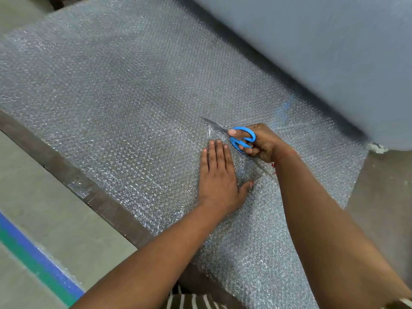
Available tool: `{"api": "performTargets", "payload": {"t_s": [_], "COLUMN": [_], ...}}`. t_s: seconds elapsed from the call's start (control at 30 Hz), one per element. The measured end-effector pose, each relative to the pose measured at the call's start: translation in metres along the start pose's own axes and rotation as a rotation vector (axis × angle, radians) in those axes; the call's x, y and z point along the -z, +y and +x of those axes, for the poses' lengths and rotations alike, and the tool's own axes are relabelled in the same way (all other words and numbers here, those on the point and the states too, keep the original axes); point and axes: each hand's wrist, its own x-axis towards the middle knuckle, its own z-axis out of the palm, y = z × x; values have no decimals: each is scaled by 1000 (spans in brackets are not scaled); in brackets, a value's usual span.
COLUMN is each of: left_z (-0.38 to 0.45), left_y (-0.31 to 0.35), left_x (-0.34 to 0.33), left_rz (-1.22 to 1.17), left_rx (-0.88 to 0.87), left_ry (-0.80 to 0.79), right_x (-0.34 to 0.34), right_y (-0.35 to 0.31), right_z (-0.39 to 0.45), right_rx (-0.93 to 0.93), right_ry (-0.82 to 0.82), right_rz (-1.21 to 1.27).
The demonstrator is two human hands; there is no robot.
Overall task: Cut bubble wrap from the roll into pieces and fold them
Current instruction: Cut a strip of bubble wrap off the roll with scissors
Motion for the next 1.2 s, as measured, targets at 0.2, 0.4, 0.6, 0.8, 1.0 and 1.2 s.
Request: {"api": "performTargets", "payload": {"t_s": [0.2, 0.4, 0.6, 0.8, 1.0, 1.2], "left_z": [0, -2, -2, -4, -3, -2], "left_y": [0, 0, 0, 0, -2, -3], "left_x": [0, 3, 4, 5, 5, 2], "left_rz": [-6, -37, -56, -59, -52, -74], "left_rx": [-2, -4, -2, -13, -21, -25], "left_ry": [10, 9, 10, 0, -4, 7], "right_x": [1, -2, -8, -15, -14, -16], "right_y": [4, 0, -7, -14, -15, -15], "right_z": [7, 8, 12, 17, 22, 26], "right_rx": [19, 12, -26, -28, -6, -8], "right_ry": [-6, -23, -3, 1, -10, -13], "right_rz": [-61, -40, -29, -34, -56, -98]}}
